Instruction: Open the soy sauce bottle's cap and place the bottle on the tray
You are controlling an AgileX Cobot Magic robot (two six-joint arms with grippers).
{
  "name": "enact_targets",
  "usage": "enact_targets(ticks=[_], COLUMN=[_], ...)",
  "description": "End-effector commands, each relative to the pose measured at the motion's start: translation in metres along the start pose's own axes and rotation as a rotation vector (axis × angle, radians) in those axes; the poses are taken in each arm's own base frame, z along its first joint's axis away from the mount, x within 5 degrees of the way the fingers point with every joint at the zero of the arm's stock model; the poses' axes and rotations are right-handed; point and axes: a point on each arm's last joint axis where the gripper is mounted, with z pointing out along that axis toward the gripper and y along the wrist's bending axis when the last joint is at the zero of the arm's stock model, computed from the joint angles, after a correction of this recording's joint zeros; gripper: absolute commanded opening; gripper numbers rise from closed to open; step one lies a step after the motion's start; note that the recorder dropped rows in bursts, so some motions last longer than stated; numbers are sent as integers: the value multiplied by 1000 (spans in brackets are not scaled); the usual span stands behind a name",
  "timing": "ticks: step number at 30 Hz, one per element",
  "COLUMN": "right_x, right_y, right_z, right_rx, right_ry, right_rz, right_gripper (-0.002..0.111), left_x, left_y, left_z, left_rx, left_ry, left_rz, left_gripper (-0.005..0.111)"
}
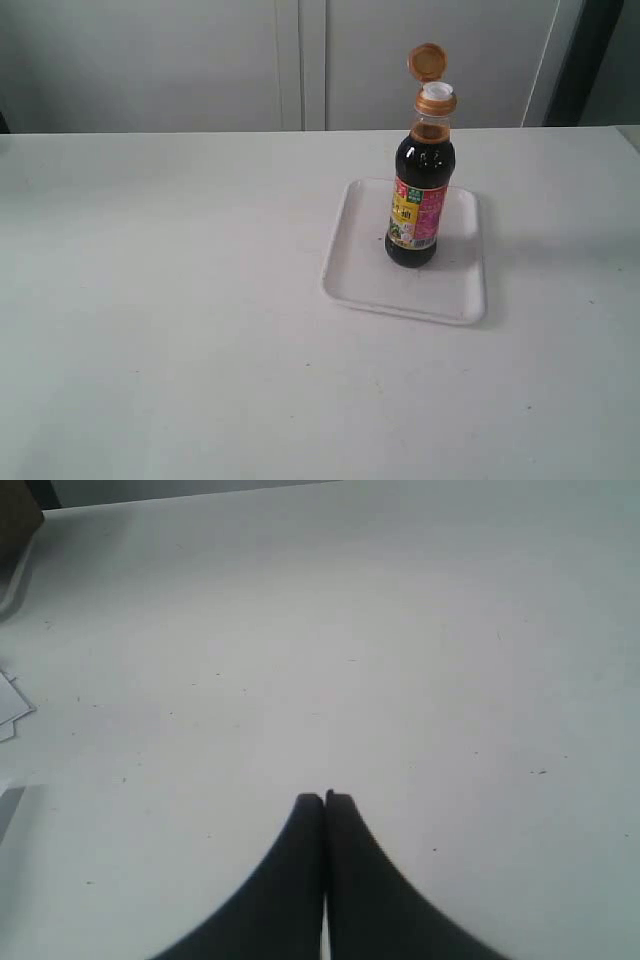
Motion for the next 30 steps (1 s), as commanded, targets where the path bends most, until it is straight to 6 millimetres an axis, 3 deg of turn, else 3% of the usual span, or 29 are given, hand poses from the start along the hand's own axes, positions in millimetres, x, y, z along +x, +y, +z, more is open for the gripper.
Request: enact_targets(ticks=[1,11,15,21,30], right_x=[0,7,33,69,108], right_y=[0,-3,-4,-1,1], right_z=[0,3,14,9,12], right_rx=[7,34,54,59,57], right_ry=[-18,-8,15,29,99], right_rz=[6,29,74,51,64], right_gripper=[0,0,0,0,0], left_x=[0,0,0,0,0], left_y=[0,0,0,0,0], left_z=[0,0,0,0,0], left_rx=[0,0,0,0,0], left_ry=[-6,-6,-6,-6,-6], left_rz=[-10,-10,-10,-10,-10], left_gripper=[0,0,0,0,0])
